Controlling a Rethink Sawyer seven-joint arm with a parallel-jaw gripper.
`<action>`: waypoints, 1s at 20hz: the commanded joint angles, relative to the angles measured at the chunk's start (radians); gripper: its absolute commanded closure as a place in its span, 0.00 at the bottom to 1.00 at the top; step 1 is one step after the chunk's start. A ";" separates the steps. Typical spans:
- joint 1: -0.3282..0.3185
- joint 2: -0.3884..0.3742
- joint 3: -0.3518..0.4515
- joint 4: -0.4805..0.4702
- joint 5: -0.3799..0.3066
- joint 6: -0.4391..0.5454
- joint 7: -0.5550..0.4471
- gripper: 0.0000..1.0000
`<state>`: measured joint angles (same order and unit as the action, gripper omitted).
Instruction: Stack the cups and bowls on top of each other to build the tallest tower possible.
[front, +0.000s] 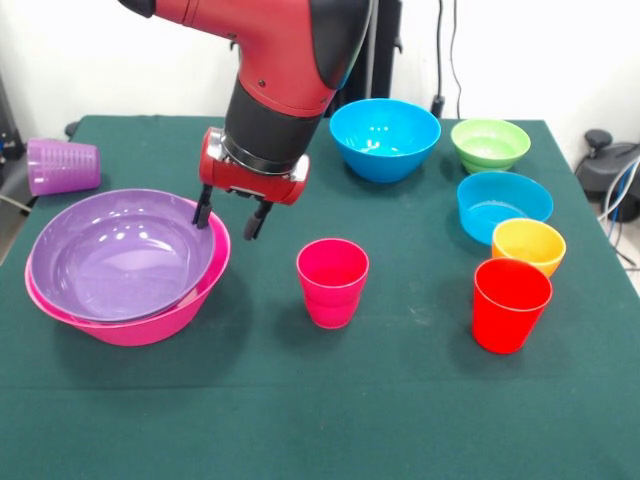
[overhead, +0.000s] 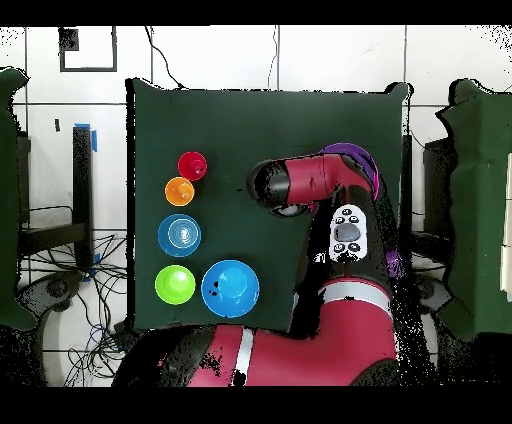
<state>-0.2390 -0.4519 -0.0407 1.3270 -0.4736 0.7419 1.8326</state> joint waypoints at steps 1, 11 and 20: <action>-0.010 0.042 0.110 0.032 -0.027 0.019 -0.117 0.00; -0.015 0.039 0.115 0.036 -0.021 0.024 -0.120 0.00; -0.017 0.040 0.117 0.043 -0.018 0.015 -0.113 0.00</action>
<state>-0.2408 -0.4520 -0.0375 1.3271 -0.4737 0.7419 1.8326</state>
